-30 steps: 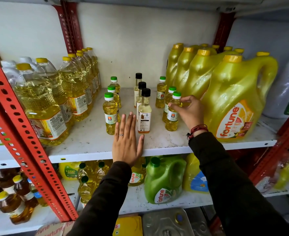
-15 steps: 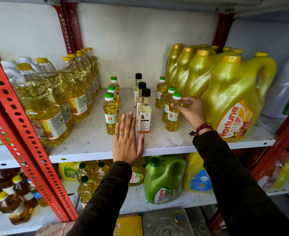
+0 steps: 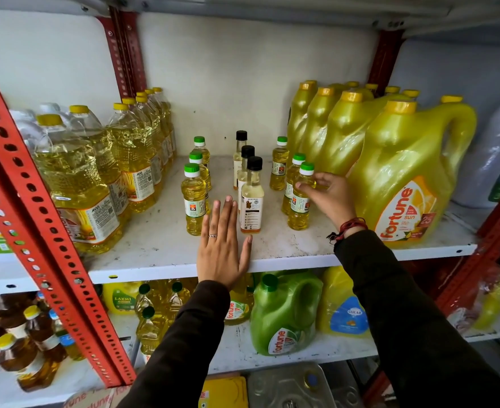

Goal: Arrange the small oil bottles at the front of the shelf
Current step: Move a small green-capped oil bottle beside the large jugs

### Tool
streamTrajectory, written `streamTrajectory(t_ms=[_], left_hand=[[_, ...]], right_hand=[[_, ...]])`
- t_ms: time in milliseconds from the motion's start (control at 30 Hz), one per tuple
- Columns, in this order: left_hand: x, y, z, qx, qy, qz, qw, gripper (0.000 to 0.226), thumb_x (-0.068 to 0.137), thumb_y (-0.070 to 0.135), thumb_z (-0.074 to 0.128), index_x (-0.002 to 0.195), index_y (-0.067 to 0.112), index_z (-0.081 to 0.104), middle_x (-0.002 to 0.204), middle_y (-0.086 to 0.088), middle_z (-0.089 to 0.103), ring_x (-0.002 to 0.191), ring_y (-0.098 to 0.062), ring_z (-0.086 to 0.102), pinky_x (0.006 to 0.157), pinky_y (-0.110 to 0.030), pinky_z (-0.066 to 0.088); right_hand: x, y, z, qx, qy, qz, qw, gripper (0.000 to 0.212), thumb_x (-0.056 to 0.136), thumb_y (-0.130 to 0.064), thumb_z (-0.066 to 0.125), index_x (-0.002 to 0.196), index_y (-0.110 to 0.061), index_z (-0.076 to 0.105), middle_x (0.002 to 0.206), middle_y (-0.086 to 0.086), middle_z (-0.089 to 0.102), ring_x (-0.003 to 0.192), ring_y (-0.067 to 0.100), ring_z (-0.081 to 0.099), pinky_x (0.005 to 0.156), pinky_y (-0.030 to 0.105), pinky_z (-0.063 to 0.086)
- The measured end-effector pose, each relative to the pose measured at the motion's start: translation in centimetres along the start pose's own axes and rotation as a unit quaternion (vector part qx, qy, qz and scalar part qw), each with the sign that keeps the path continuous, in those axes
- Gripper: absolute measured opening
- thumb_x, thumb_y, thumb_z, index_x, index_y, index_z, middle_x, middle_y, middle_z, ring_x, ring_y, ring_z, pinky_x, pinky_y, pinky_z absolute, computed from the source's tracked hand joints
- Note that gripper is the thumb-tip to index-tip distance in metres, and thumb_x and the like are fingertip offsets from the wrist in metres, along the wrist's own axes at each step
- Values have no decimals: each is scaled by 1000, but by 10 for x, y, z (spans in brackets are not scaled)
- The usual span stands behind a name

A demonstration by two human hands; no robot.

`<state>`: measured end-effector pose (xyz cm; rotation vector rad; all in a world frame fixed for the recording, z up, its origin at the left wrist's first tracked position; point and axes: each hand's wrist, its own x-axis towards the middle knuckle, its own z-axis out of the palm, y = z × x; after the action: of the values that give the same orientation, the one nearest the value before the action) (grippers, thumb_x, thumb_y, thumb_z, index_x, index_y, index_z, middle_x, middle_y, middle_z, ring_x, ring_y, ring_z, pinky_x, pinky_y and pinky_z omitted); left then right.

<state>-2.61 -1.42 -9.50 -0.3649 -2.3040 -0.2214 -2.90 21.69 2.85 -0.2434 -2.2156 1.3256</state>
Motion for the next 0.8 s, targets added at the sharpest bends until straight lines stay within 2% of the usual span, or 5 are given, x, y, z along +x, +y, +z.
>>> streamTrajectory(t_ms=[133,267,600,733,800], left_hand=[[0,0,0,0,3,0,1000,77,106,54,16,166,6,15,174,-12,8,162,-25,1,130,-38,-9],[0,0,0,1,7,0,1000,77,106,54,19,166,6,14,174,-13,9,161,-25,1,130,-38,-9],[5,-3,-1,1,18,-1,1000,78,105,53,22,166,6,12,174,-13,8,161,-27,2,130,-38,-10],[-4,2,0,-5,6,0,1000,78,105,54,20,166,5,13,174,-13,8,161,-27,1,130,-38,-9],[0,1,-1,-6,5,-4,1000,78,105,54,21,166,5,13,174,-13,8,161,-27,1,130,-38,-9]], right_hand=[[-5,-2,-2,8,5,-8,1000,44,76,-27,83,113,-6,69,114,9,70,104,15,61,85,23,41],[-11,1,-6,3,10,-10,1000,49,75,-30,84,115,-6,70,119,10,71,109,20,66,91,30,50],[-41,-3,-30,-12,29,-21,999,50,71,-33,86,114,-10,72,113,8,72,93,15,66,71,15,46],[-55,4,-43,-14,38,-18,999,48,70,-36,86,110,-14,73,108,4,74,91,15,69,79,23,51],[-56,1,-45,-17,37,-19,999,48,70,-37,86,110,-16,73,104,1,72,89,14,69,78,23,52]])
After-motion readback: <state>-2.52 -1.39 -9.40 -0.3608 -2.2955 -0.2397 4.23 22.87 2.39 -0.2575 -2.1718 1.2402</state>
